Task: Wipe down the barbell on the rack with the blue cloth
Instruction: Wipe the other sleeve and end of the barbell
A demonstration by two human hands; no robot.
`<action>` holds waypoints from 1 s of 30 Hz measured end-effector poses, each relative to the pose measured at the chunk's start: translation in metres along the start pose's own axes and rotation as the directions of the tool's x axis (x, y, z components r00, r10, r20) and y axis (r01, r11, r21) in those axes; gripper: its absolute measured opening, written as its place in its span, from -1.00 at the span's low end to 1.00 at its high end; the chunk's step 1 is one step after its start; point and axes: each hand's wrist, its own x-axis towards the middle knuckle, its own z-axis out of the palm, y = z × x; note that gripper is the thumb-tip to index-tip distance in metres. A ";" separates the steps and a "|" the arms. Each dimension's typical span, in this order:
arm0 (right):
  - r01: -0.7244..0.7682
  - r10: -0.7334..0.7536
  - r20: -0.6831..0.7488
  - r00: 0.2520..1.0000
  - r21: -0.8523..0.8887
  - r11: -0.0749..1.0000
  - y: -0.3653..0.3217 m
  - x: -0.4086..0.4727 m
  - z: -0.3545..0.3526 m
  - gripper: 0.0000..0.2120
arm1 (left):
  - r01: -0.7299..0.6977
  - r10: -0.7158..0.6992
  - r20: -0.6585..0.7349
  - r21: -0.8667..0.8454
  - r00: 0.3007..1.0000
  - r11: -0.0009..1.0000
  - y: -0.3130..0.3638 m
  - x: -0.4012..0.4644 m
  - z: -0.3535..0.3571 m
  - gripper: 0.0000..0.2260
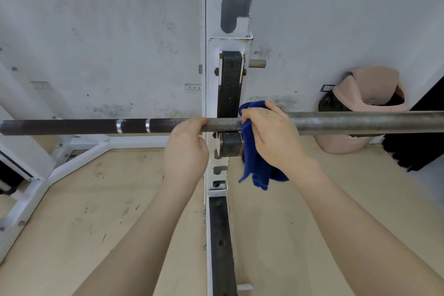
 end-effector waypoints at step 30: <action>0.023 -0.001 0.128 0.992 -0.174 0.984 0.093 0.002 -0.013 -0.54 | -0.142 0.155 0.004 0.438 0.988 0.888 0.107 -0.007 0.094 -0.45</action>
